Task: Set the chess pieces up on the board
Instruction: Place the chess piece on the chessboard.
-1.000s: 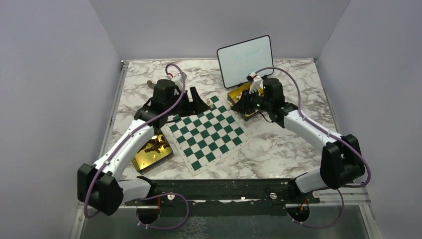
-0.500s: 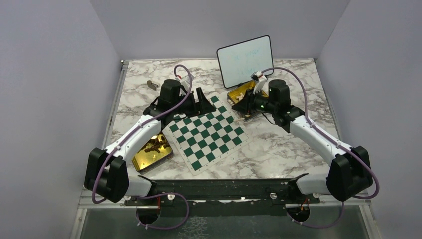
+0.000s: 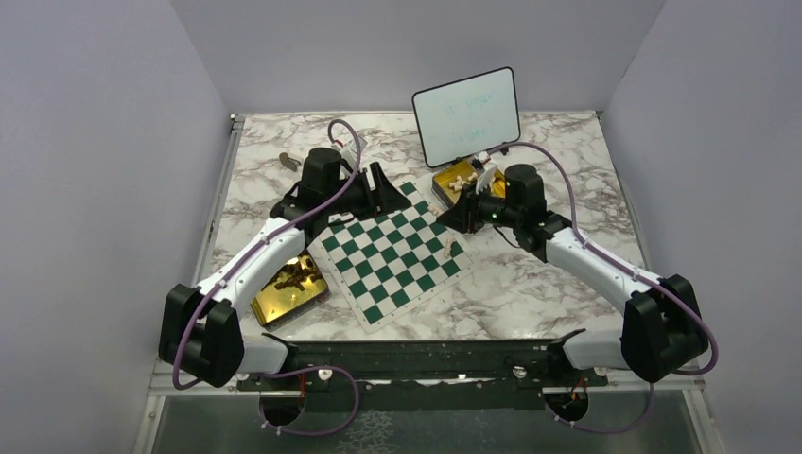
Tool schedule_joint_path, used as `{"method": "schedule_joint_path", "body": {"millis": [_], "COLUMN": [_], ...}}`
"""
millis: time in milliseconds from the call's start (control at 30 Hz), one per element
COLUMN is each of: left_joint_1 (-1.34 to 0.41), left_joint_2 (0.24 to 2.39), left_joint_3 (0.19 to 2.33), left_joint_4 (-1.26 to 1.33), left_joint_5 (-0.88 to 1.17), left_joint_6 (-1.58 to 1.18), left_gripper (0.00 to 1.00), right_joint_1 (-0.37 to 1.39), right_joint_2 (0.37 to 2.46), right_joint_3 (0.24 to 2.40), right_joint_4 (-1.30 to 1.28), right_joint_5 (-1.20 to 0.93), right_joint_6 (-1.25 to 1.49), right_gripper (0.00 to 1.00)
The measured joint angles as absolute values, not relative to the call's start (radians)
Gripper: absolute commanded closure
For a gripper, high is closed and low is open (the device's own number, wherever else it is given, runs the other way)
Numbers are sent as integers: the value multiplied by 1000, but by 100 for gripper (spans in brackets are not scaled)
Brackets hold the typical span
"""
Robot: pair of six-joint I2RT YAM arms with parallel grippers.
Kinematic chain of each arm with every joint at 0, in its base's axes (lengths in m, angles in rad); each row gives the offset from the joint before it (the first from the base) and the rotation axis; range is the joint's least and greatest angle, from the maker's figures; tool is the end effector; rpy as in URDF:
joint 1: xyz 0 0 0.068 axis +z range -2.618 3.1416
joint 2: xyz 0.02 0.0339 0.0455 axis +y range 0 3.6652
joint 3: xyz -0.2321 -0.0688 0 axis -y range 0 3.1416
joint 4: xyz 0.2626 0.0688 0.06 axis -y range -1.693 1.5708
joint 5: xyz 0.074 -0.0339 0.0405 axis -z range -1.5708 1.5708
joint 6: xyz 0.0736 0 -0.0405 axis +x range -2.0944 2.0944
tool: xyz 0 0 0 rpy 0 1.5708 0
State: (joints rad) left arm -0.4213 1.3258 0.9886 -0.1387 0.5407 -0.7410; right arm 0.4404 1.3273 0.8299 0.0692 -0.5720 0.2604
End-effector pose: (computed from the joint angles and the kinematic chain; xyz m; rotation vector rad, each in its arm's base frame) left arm 0.3069 -0.1790 0.2456 0.0167 2.2217 -1.2406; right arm 0.2970 0.1840 0.2098 -0.5663 1.9933 1.0116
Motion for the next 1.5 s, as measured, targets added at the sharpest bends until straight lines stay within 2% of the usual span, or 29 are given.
{"method": "schedule_joint_path", "body": {"millis": [633,833,1033,1200,1367,1500], "left_joint_1": [-434,-435,-438,-443,-443,-442], "left_joint_2": [1383,1402,1418,1438,1438,1438], "left_joint_3": [1005,1005,1005,1005,1005,1004], "left_joint_4": [-97,-89,-59,-44,-41,-46], "left_joint_5": [669,681,699,722,724,722], "left_joint_6": [-864,-887,-911,-931,-942,-934], "left_gripper": [52,54,69,74,87,89], "right_joint_1": [524,533,540,544,547,546], "right_joint_2": [1336,1338,1353,1374,1381,1381], "right_joint_3": [839,841,845,867,881,881], "right_joint_4": [144,166,172,171,171,171], "right_joint_5": [-620,-620,-621,-623,-623,-622], "right_joint_6": [243,247,254,258,262,262], "right_gripper": [86,86,86,86,85,73]}}
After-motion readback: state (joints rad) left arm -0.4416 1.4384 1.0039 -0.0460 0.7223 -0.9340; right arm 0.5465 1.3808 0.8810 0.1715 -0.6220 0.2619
